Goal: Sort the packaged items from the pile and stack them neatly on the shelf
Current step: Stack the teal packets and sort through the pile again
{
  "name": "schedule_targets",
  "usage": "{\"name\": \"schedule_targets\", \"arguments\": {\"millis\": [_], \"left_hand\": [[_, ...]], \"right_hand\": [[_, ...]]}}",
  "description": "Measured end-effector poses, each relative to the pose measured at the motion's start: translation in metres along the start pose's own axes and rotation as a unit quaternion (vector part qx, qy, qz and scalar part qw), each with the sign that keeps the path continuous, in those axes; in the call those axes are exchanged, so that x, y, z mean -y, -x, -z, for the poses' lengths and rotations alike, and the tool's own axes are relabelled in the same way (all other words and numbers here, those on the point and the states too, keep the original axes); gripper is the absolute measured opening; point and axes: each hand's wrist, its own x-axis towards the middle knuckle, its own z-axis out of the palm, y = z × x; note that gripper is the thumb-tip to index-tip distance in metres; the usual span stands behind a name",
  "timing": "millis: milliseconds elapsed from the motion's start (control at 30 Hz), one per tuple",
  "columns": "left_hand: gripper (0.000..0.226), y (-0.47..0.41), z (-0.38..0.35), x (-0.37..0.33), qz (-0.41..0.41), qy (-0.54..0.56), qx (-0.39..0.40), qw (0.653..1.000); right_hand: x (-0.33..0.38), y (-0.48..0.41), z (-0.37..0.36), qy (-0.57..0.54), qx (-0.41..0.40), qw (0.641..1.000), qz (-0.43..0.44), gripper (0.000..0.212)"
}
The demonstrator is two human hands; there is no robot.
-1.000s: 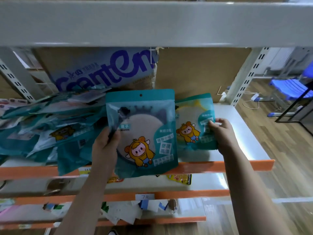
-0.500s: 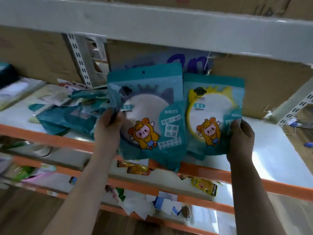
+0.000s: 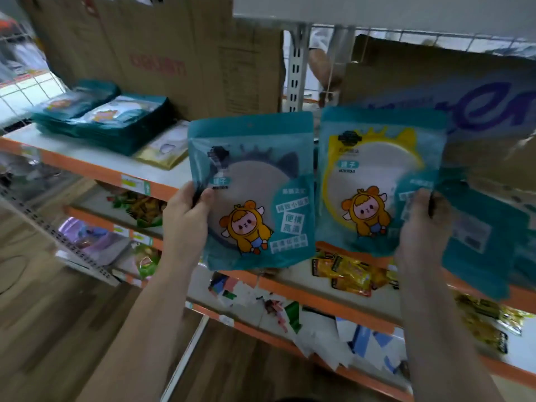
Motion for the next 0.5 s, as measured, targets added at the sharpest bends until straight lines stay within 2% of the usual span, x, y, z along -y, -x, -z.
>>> {"name": "schedule_targets", "arguments": {"millis": [133, 367, 500], "left_hand": [[0.021, -0.021, 0.057, 0.016, 0.012, -0.005, -0.010, 1.000], [0.015, -0.063, 0.112, 0.043, 0.040, 0.046, -0.037, 0.997], [0.015, -0.102, 0.137, 0.063, 0.035, 0.052, -0.041, 0.997]], "right_hand": [[0.006, 0.039, -0.058, -0.008, 0.007, 1.000, -0.018, 0.019], [0.023, 0.073, -0.144, -0.028, 0.068, 0.997, -0.034, 0.021], [0.021, 0.080, -0.202, -0.047, 0.078, 0.996, -0.025, 0.016]]}}
